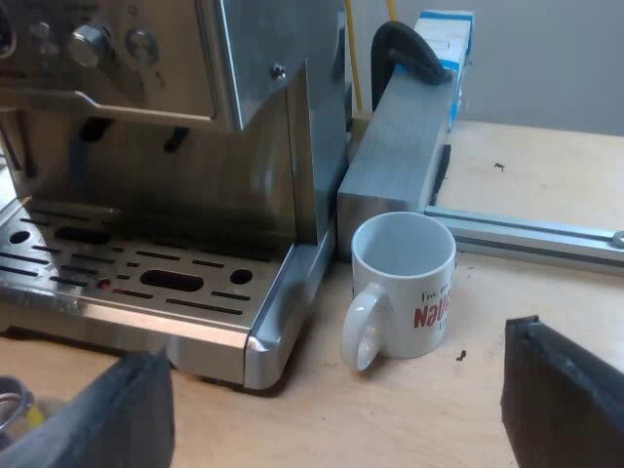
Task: Grind coffee beans and then tamp
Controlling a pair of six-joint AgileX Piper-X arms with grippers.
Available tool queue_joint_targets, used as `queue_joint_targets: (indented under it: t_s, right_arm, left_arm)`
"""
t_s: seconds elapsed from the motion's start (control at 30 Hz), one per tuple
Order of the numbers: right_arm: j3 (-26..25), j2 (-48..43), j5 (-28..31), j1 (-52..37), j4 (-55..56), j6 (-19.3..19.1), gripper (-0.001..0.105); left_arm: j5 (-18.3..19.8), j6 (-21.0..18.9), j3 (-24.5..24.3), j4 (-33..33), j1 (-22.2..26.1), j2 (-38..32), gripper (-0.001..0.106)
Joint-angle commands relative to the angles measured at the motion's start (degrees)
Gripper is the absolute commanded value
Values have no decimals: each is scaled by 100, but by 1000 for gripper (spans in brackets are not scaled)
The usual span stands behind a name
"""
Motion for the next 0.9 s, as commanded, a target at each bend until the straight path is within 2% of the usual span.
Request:
queue_joint_targets:
  t_s: [0.03,0.2,0.47,0.5,0.6,0.9]
  right_arm:
    - [133,-228,-65,7,-192,-68,71]
    - [470,-228,-67,7,-297,-68,71]
    - [780,-228,-186,7,-309,-68,71]
    - [923,-228,-480,7,-290,-68,71]
    - [1036,-228,-677,7,-291,-68,71]
    - [1236,-228,-919,7,-344,-68,71]
  left_arm:
    - [-54,-54,382,-512,-5,-798,88]
    - [-27,-54,805,-691,-5,-788,88]
    - [6,-54,1178,-691,-5,-788,88]
    - [19,-54,1191,-691,-5,-788,88]
    - [79,-35,1190,-715,-5,-788,88]
    - [79,-35,1190,-715,-5,-788,88]
